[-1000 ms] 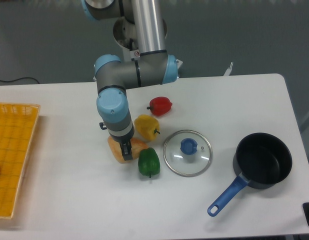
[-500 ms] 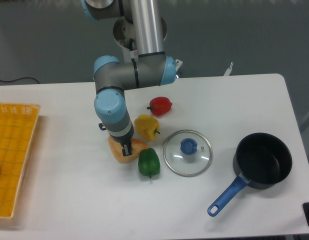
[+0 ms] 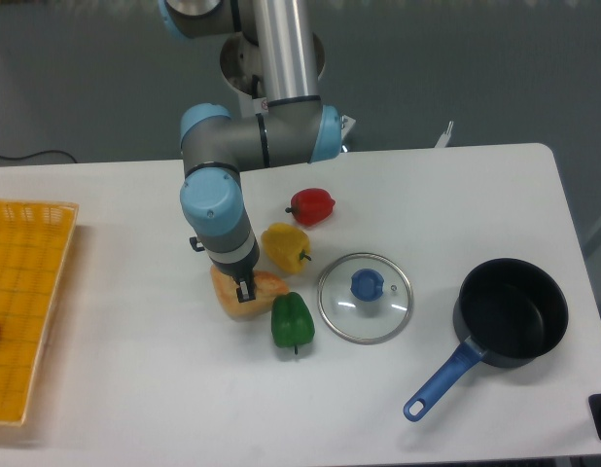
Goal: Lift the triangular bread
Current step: 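Lift the grasped bread up off the table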
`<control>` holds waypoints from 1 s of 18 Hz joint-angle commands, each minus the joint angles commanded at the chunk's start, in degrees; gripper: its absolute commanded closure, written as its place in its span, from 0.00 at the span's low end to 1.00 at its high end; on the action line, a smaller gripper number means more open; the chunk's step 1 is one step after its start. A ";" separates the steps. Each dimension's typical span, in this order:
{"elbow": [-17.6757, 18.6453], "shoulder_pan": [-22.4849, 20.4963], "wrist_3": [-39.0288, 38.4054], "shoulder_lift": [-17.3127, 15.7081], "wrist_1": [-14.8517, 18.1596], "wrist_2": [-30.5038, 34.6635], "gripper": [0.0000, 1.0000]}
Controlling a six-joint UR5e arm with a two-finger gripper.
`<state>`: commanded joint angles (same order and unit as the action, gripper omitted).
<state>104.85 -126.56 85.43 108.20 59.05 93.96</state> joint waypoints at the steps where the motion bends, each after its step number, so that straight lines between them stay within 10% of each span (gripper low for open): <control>1: -0.09 0.00 0.00 -0.79 0.97 0.00 1.00; 18: -11.78 -7.55 0.70 -2.03 14.68 0.09 1.00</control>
<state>93.08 -134.11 86.13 106.17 73.73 94.04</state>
